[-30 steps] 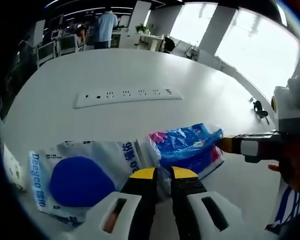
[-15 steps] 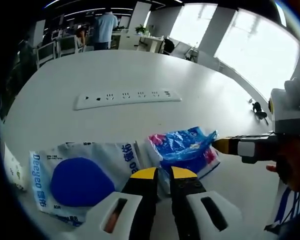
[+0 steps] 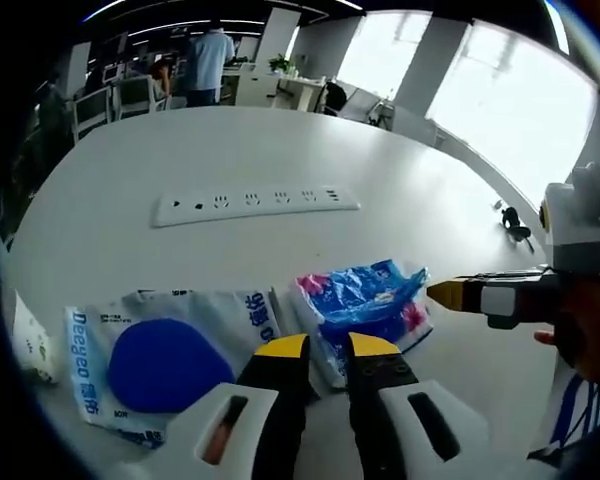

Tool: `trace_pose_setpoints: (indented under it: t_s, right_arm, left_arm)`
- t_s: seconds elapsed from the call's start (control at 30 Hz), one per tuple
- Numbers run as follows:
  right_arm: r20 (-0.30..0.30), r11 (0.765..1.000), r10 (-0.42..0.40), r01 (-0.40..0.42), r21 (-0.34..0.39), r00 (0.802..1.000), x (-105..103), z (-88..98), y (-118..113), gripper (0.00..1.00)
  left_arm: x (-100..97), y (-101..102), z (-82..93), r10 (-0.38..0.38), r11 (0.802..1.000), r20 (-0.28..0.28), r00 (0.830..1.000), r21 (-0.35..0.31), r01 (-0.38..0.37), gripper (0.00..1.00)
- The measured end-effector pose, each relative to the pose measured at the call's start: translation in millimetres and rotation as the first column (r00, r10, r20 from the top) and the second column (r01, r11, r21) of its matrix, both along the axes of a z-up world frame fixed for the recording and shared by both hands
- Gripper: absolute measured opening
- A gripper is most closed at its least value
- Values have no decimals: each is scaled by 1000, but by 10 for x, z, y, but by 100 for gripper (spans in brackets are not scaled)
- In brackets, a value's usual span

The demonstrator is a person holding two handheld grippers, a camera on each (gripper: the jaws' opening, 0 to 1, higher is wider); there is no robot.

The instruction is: Arrange the tabletop items into an orderly group along one side of the table until the central work area is clear of visible clutter.

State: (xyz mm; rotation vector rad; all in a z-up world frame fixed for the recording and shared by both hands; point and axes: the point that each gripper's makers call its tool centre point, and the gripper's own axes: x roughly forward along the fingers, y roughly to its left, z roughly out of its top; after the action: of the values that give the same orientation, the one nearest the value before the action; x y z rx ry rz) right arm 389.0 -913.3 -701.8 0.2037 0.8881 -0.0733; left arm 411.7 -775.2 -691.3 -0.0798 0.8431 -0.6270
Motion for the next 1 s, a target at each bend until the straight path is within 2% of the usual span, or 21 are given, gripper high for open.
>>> trace_pose_setpoints:
  t_s: [0.1, 0.43, 0.57, 0.8, 1.0]
  right_arm:
    - [9, 1000, -4, 4, 4, 1000, 5, 5, -7, 7]
    - [18, 1000, 2, -2, 16, 1000, -176, 44, 8, 10]
    - [17, 1000, 11, -11, 18, 1000, -252, 62, 36, 10]
    - [28, 1000, 24, -24, 12, 999, -358, 126, 73, 11]
    - [21, 999, 43, -43, 8, 999, -469, 107, 160, 11]
  left_arm:
    - [3, 14, 20, 4, 1000, 5, 1000, -3, -4, 15]
    - [-135, 92, 66, 11, 1000, 11, 1000, -18, -11, 18]
    - [-192, 168, 35, 31, 999, -7, 999, -27, -32, 19]
    - [-267, 297, 104, 55, 998, 4, 998, -45, -54, 20]
    - [-342, 411, 112, 73, 996, 7, 997, -45, -72, 20]
